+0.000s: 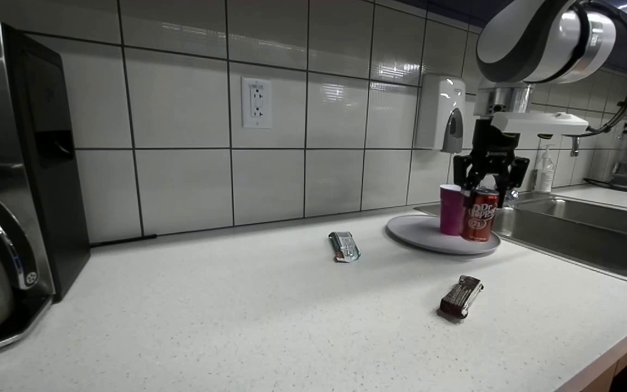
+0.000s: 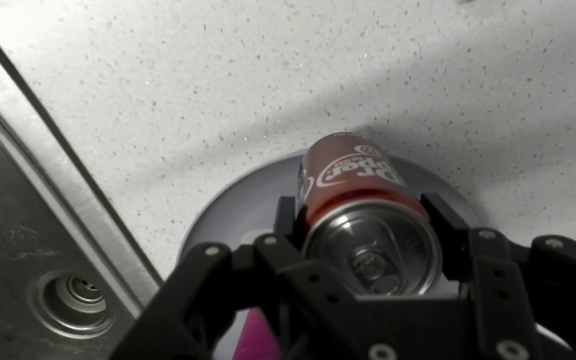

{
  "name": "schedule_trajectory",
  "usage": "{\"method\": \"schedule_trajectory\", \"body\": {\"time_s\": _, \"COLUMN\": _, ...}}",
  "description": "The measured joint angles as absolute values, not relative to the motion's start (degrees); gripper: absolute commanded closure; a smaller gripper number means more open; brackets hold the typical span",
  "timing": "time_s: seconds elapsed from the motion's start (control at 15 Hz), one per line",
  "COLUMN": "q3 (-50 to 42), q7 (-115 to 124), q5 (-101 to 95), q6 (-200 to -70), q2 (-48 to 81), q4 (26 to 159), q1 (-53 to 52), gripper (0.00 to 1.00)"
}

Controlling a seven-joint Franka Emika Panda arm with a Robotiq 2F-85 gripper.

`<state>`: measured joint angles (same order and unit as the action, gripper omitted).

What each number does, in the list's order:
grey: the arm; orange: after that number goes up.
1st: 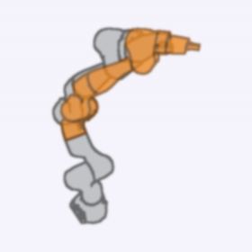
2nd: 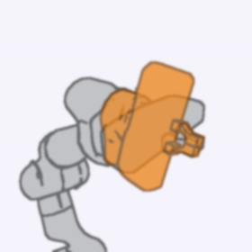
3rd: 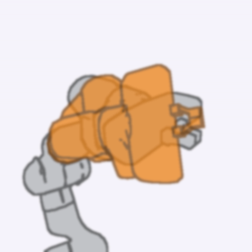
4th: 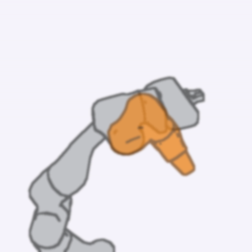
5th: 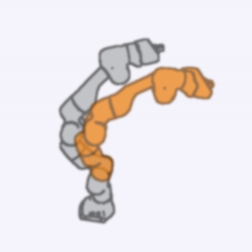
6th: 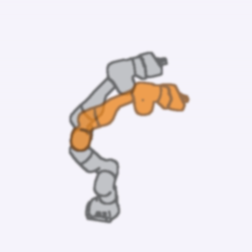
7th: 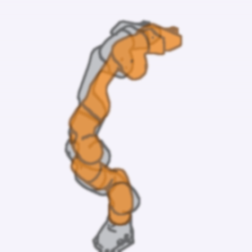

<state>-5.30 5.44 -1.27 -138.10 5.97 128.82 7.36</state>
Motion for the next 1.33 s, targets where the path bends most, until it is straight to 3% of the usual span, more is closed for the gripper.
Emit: {"method": "schedule_trajectory", "body": {"time_s": 1.33, "q3": -6.37, "q7": 9.66, "q5": -5.14, "q6": -138.13, "q2": -7.53, "q4": 148.75, "q1": 8.52, "gripper": 0.62}}
